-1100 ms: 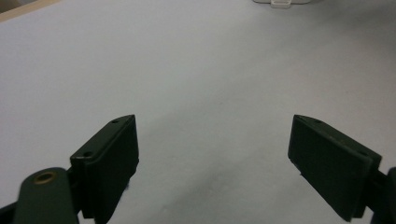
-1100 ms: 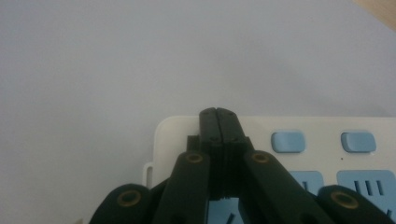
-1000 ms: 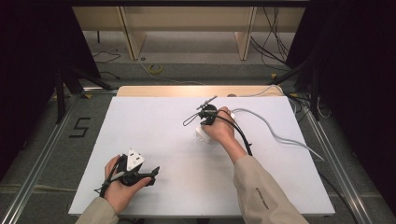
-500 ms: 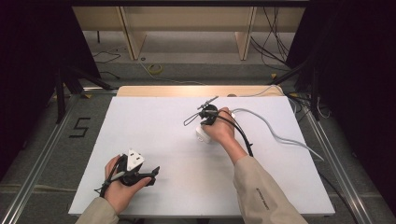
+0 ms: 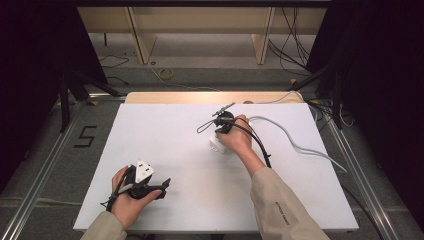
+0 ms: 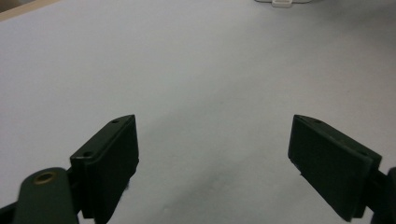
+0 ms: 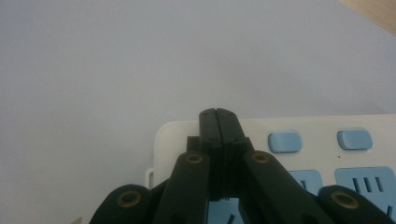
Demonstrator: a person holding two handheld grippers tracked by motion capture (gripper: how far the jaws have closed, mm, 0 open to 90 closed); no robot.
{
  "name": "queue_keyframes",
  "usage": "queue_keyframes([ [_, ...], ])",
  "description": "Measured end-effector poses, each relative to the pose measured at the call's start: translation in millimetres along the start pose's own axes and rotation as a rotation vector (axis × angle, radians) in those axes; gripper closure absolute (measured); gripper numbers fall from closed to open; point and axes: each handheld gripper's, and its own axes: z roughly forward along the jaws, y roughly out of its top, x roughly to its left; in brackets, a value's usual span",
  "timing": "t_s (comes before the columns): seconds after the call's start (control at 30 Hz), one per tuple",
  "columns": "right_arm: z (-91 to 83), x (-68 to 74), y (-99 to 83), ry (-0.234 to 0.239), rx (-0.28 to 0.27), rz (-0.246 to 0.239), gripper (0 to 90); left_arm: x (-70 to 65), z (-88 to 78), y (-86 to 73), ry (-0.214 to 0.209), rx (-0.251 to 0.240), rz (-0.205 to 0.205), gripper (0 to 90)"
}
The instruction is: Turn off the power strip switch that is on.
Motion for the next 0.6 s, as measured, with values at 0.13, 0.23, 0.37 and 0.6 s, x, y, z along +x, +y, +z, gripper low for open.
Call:
queue_keyframes([
  [0.13,-1.2,-1.4,-2.1,0.003,-0.004,0.007,90.0,-0.2,0.1,0.1,0.000,-0.001,0.000,15.9],
  [0.23,-2.8,-3.0,-3.4,0.002,-0.009,0.008,90.0,0.0,0.1,0.0,0.000,-0.003,-0.003,15.9],
  [0.37,-7.1,-4.5,-4.0,0.000,-0.008,0.007,90.0,-0.1,0.2,0.1,0.000,-0.001,-0.001,15.9],
  [0.6,-14.1,-6.9,-7.6,0.004,-0.011,0.001,90.0,-0.5,0.2,0.0,0.002,-0.002,-0.001,15.9],
])
